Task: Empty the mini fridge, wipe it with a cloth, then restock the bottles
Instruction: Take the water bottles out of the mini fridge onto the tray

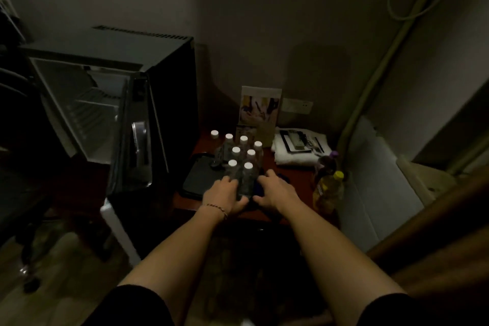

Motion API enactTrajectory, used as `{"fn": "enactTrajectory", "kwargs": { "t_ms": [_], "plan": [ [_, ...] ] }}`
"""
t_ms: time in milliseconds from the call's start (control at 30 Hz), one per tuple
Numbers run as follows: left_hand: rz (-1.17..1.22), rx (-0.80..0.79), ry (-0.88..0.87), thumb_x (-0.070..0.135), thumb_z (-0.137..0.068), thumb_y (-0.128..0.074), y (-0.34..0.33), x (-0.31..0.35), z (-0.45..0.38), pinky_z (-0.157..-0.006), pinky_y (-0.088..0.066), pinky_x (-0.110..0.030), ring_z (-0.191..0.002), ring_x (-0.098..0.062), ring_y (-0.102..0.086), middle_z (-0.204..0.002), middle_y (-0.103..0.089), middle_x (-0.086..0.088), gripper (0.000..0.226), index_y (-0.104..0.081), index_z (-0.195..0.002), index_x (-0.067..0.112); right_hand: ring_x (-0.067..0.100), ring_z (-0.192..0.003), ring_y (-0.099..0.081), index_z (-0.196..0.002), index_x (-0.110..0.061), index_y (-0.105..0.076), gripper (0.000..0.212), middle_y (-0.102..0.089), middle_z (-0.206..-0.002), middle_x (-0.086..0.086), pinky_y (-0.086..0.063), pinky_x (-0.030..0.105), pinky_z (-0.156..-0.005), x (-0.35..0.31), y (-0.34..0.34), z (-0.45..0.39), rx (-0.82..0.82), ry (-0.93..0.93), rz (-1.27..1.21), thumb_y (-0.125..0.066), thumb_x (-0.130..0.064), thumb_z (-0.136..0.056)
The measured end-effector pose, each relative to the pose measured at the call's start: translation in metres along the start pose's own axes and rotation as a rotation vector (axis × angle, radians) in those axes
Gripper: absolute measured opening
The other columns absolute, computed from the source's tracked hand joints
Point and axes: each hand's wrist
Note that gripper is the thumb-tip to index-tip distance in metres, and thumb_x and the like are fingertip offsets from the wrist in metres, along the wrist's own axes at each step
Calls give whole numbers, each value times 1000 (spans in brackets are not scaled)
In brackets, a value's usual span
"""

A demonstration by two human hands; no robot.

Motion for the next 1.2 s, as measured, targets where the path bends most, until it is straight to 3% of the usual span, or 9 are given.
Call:
{"fn": "enactTrajectory", "kwargs": {
  "t_ms": [233,333,467,667,800,933,1100,1200],
  "plan": [
    [31,-84,-87,50,-82,-57,6,-11,118,-85,-53,-41,-102,-21,-57,-115,-55,0,37,-60,-108,24,26,-110,-56,-121,-21,-54,38,-42,-131,3,-51,42,-86,-48,-40,124,34,-83,-4,-63,-41,-90],
    [14,-84,-82,48,-85,-58,12,-14,159,-84,-51,-36,-100,-18,-56,-115,-54,1,34,-58,-109,24,25,-107,-57,-121,-21,-54,37,-43,-127,3,-52,41,-84,-67,-52,162,73,-81,-17,-63,-41,-91],
    [71,-110,-60,46,-86,-59,17,-32,210,-80,-51,-32,-91,-14,-54,-108,-52,2,23,-56,-96,26,22,-107,-56,-125,-22,-54,40,-43,-129,1,-53,39,-86,-95,-64,194,96,-30,-37,-63,-41,-91],
    [7,-123,59,49,-88,-57,20,-78,296,-76,-51,-30,-90,-14,-58,-107,-61,0,32,-59,-107,23,15,-97,-54,-120,-25,-53,34,-43,-124,-1,-53,37,-86,-152,-95,230,43,79,-77,-65,-38,-91],
    [16,-58,130,54,-84,-57,28,-127,328,-78,-50,-31,-96,-16,-56,-108,-54,1,43,-57,-115,24,13,-95,-53,-120,-27,-54,35,-45,-123,-2,-52,34,-83,-198,-110,237,8,177,-71,-66,-39,-90],
    [-9,-30,190,56,-84,-57,47,-176,337,-84,-52,-36,-95,-16,-55,-108,-53,1,41,-58,-108,23,15,-104,-55,-127,-26,-55,40,-47,-126,-1,-53,36,-88,-249,-115,224,-12,258,-78,-65,-41,-90],
    [3,-13,241,55,-84,-58,73,-251,317,-87,-53,-38,-98,-16,-55,-113,-52,1,41,-57,-111,24,10,-91,-53,-107,-28,-56,22,-46,-112,-5,-49,30,-79,-324,-112,180,-6,320,-60,-65,-40,-91],
    [21,-11,231,54,-84,-58,95,-305,288,-89,-52,-39,-101,-17,-54,-114,-52,1,41,-57,-111,24,9,-93,-53,-105,-29,-56,20,-47,-112,-6,-51,32,-83,-367,-104,138,-5,326,-87,-65,-39,-90]
  ]
}}
Point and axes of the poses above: each hand's wrist, its own z-axis away from the middle knuckle, its own y-axis out of the back of the hand, x = y × z
